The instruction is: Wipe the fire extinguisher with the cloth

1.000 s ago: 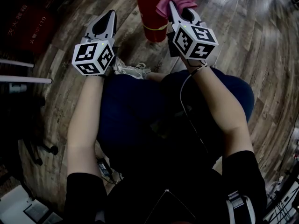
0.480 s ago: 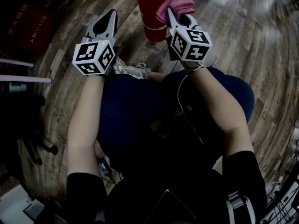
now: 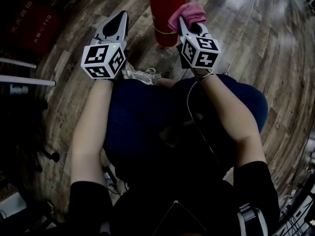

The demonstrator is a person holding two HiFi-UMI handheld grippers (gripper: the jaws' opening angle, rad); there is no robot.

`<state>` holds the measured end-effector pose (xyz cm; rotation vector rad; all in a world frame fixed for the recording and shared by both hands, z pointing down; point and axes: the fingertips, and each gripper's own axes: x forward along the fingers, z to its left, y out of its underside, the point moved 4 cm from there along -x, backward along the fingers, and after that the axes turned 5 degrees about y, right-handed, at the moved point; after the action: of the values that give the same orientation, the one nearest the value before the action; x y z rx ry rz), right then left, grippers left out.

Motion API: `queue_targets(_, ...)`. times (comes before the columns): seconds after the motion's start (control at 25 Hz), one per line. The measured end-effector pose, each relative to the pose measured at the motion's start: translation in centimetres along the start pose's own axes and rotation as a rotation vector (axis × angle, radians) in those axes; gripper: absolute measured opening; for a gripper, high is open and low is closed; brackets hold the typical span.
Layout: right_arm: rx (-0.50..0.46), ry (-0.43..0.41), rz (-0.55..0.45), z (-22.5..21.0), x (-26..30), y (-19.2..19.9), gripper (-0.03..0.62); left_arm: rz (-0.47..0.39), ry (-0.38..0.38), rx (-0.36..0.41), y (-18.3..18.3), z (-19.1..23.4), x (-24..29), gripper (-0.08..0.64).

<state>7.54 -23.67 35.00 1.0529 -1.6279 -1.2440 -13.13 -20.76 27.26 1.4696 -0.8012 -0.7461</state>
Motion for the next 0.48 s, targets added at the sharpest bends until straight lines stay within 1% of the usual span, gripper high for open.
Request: queue_targets(0.48,-0.004,0.022,0.095,-0.3,0.6,3.0,0.063,0.002,0.005,0.003,-0.1,-0.1,0.0,0.014)
